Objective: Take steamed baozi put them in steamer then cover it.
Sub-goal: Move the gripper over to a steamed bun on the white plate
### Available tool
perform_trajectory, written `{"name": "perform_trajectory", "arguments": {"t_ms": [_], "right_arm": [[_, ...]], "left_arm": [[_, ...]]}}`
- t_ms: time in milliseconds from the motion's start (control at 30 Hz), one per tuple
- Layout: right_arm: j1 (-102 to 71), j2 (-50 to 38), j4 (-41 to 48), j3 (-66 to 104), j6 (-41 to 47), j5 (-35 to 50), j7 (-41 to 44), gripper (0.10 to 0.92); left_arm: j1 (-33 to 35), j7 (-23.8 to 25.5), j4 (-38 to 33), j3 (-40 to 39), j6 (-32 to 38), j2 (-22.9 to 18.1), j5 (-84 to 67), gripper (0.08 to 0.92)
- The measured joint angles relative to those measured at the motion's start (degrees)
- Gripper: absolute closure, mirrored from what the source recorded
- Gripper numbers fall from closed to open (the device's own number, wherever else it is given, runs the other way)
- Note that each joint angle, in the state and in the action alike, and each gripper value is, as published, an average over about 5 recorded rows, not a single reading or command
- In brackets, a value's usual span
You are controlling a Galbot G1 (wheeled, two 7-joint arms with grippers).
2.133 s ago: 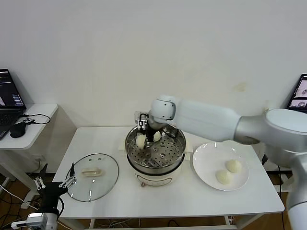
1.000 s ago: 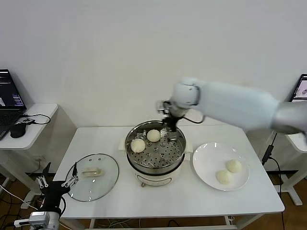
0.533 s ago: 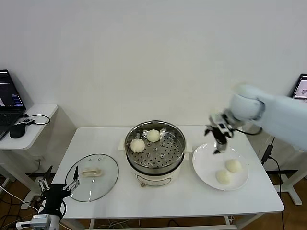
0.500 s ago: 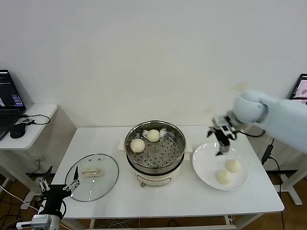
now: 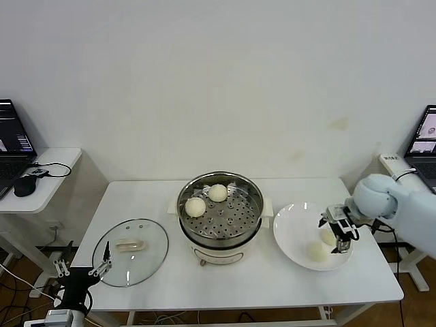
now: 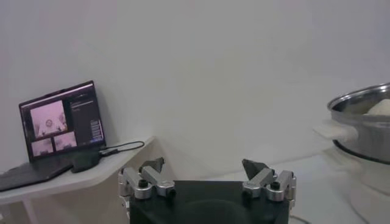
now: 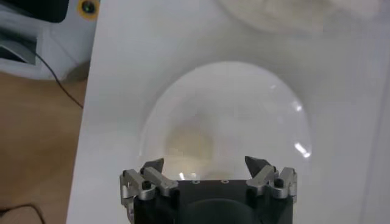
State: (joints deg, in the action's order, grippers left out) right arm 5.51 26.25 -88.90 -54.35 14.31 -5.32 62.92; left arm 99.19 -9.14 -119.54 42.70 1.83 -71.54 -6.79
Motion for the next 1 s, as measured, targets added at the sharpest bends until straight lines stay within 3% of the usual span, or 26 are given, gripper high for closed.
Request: {"name": "perform_trajectory", "arguments": {"t_ms": [800,1000], "right_arm": [[-12.55,7.8,9.67,8.88,0.31,-5.48,-2.91,0.204],[-13.41,8.69,10.53,9.45,0.81,-6.02,-3.0,0.267]], "left_arm": [[-0.59,-0.01,1.14,0.23,0.11,-0.13,-0.13,0.177],[-0.55,-0.03,1.2,0.2,0.16,-0.31,-0.16,0.177]]}}
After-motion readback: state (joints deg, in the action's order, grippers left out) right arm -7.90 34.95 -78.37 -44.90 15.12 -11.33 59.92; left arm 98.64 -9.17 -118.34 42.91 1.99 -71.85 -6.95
